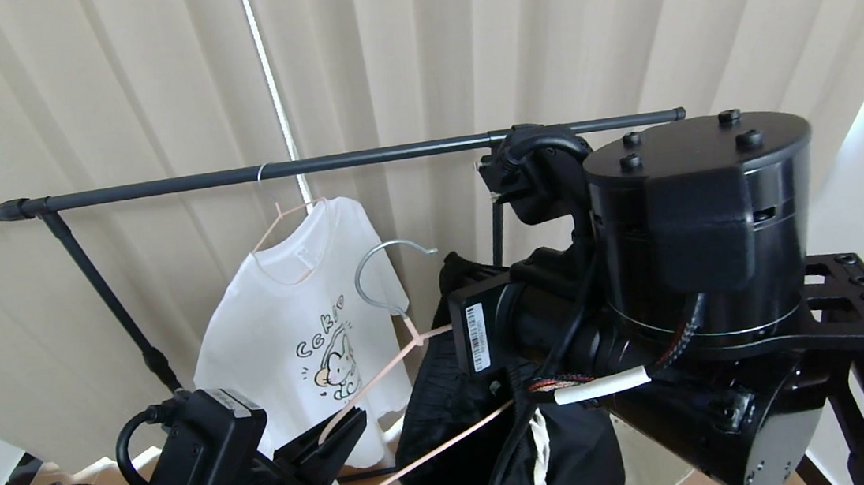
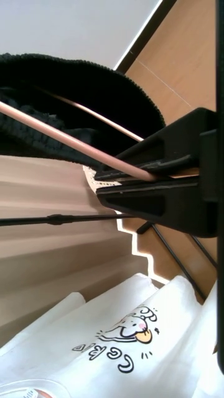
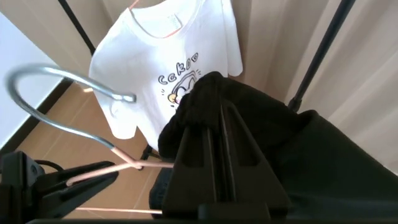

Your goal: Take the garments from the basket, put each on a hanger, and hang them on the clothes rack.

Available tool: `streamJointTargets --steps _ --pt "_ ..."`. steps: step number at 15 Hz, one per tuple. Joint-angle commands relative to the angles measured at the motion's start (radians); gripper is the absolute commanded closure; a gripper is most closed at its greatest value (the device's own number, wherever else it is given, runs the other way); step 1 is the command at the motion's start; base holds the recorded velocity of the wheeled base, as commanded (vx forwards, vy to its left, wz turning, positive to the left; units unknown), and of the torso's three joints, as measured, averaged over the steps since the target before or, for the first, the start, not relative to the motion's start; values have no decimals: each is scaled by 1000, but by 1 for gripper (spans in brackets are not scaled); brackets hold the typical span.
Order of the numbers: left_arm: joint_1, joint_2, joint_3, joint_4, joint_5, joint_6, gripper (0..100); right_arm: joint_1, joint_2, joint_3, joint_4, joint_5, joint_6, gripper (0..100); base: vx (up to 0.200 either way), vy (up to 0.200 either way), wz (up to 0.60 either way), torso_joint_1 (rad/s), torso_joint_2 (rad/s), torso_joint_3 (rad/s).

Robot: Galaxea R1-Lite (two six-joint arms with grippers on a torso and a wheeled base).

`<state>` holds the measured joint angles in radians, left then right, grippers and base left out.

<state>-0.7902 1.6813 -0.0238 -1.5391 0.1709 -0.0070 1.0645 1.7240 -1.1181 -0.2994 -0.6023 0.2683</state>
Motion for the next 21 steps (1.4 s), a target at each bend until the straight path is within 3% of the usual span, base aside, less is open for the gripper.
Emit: streamJointTargets --steps 1,3,4,14,21 --pt "0 0 1 -7 1 -1 100 0 15 -2 0 -1 0 100 0 0 0 0 0 0" --pt "-1 3 2 -7 1 -1 100 0 17 0 -6 -1 3 100 0 0 0 0 0 0" --pt "-1 0 2 -7 -1 -1 100 0 15 0 -4 -1 3 0 0 0 0 0 0 0" --pt "-4 0 16 -7 -1 1 100 -74 -1 -20 -11 -4 0 0 0 0 0 0 0 0" --pt "-3 3 12 -10 -1 -1 100 -38 17 -6 -4 -5 3 0 0 0 0 0 0 0"
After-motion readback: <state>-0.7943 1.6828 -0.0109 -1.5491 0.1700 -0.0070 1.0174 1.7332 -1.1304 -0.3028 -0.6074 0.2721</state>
